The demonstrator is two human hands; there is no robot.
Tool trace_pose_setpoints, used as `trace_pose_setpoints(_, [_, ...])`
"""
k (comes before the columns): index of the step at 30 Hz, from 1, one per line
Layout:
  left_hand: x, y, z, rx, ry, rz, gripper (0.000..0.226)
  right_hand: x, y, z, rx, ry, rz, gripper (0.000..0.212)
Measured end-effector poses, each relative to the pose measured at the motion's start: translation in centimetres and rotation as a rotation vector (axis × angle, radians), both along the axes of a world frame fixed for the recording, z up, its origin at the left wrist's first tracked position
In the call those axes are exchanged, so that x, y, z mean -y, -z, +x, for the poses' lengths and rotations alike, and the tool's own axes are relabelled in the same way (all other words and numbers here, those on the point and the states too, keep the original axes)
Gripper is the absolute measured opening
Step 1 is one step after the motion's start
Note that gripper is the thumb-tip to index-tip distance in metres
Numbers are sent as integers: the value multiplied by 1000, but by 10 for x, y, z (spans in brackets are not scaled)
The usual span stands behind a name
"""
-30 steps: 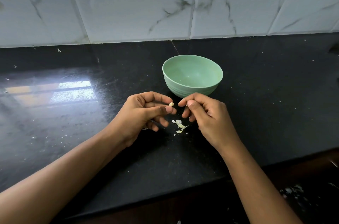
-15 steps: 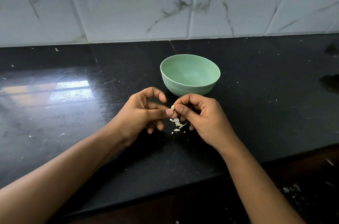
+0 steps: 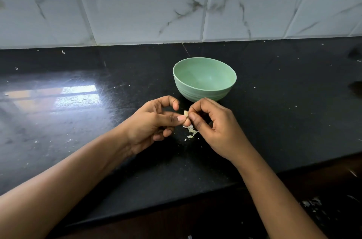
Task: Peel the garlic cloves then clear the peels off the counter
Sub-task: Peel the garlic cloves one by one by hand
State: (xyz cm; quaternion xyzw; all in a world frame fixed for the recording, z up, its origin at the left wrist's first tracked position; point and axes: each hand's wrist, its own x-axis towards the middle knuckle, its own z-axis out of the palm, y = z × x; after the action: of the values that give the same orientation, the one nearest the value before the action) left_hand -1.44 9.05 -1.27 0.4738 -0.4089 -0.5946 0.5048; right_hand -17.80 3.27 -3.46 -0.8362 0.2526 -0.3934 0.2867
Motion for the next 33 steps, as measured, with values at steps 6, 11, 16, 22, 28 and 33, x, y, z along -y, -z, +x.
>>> trace_pose_setpoints(6, [3, 0, 6, 132, -91, -51, 22, 0, 5, -7, 92, 133, -15, 9])
trace_pose_setpoints(11, [3, 2, 4, 304, -94, -89, 15, 0, 5, -11, 100, 181, 76, 18])
trace_pose_setpoints(16, [1, 1, 3, 375, -85, -100, 13, -3, 4, -13, 165, 148, 204, 22])
trace_pose_setpoints(22, [-1, 1, 0, 398, -80, -106, 15, -2, 4, -15, 117, 144, 158, 12])
trace_pose_setpoints(28, [-2, 3, -2, 444, -83, -146, 19, -1, 5, -14, 149, 122, 93, 17])
trace_pose_setpoints(33, [-3, 3, -2, 494, -82, -165, 20, -1, 4, -14, 155, 133, 82, 17])
